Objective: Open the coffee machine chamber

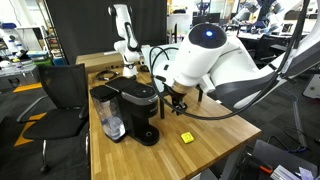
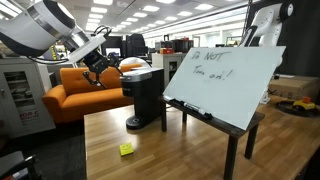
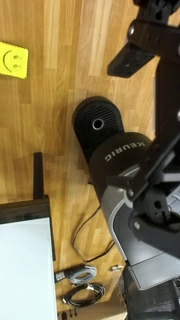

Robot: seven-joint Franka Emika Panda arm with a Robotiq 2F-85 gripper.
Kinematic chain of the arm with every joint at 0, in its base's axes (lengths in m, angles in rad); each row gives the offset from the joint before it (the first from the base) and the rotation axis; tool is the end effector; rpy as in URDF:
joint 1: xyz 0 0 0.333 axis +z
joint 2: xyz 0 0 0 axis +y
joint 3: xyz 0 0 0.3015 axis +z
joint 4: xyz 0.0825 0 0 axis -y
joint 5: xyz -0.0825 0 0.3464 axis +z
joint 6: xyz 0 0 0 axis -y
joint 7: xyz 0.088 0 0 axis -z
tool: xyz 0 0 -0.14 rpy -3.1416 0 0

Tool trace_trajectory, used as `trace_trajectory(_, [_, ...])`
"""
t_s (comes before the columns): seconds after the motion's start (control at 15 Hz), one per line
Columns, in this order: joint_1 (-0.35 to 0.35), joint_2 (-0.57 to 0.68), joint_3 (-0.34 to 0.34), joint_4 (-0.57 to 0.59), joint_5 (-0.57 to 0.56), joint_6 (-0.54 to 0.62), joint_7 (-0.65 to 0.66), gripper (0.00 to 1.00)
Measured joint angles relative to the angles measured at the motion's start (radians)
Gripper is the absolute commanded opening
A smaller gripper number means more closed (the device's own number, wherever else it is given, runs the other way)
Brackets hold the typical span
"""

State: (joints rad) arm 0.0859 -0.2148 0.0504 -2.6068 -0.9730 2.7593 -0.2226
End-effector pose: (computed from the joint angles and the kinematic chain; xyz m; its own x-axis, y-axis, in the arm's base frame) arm 0.4285 0.0829 0.3396 0.3652 0.9294 -0.0531 0.7744 -0.2717 0.5714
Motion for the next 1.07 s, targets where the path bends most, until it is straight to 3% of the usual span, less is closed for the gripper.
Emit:
trace_trajectory(0.6, [-0.038,0.018,-0.054,0.001,-0.230,0.224,0.012,1.00])
trace_trajectory(1.07, [-0.051,0.019,-0.070,0.003,-0.283,0.322,0.029,1.00])
